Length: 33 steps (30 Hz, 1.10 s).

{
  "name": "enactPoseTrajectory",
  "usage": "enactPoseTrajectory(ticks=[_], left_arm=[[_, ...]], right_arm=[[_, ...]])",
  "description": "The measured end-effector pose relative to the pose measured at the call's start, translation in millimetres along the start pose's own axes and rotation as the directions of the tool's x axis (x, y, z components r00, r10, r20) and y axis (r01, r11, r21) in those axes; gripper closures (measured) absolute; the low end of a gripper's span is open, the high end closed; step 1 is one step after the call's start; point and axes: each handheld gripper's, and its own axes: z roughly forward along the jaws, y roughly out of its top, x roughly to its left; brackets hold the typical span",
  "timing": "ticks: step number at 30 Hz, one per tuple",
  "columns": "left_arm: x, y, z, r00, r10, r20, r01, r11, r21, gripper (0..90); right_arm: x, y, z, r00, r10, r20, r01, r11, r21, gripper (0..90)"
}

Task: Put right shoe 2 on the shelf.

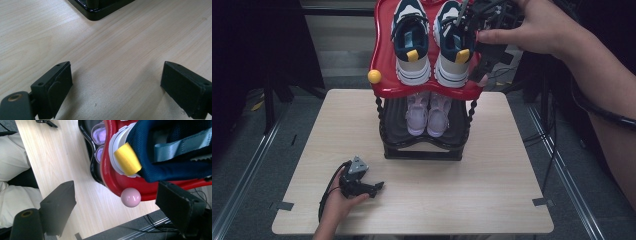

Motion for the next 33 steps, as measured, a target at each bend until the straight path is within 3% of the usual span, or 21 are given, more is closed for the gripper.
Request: enactPoseTrajectory(ticks=[9, 17, 26, 33], left_arm=[[0.0, 0.0, 0.0, 1.0, 0.0, 0.0, 0.0, 1.0, 0.0, 9.7], [0.0, 0.0, 0.0, 1.0, 0.0, 0.0, 0.0, 1.0, 0.001, 9.7], [0.0, 0.0, 0.0, 1.0, 0.0, 0.0, 0.0, 1.0, 0.0, 9.7], [0.0, 0.0, 0.0, 1.0, 0.0, 0.0, 0.0, 1.0, 0.0, 9.7]], right_arm=[[3.7, -8.3, 3.7, 1.0, 0.003, -0.009, -0.003, 1.0, 0.004, 16.8], [6.1, -21.1, 5.6, 0.9986, 0.024, -0.047, -0.021, 0.9982, 0.056, 18.4], [10.2, -29.2, 6.4, 0.9973, 0.028, -0.068, -0.022, 0.9961, 0.085, 18.7], [13.4, -35.5, 12.5, 0.9962, 0.021, -0.084, -0.009, 0.9907, 0.136, 18.8]])
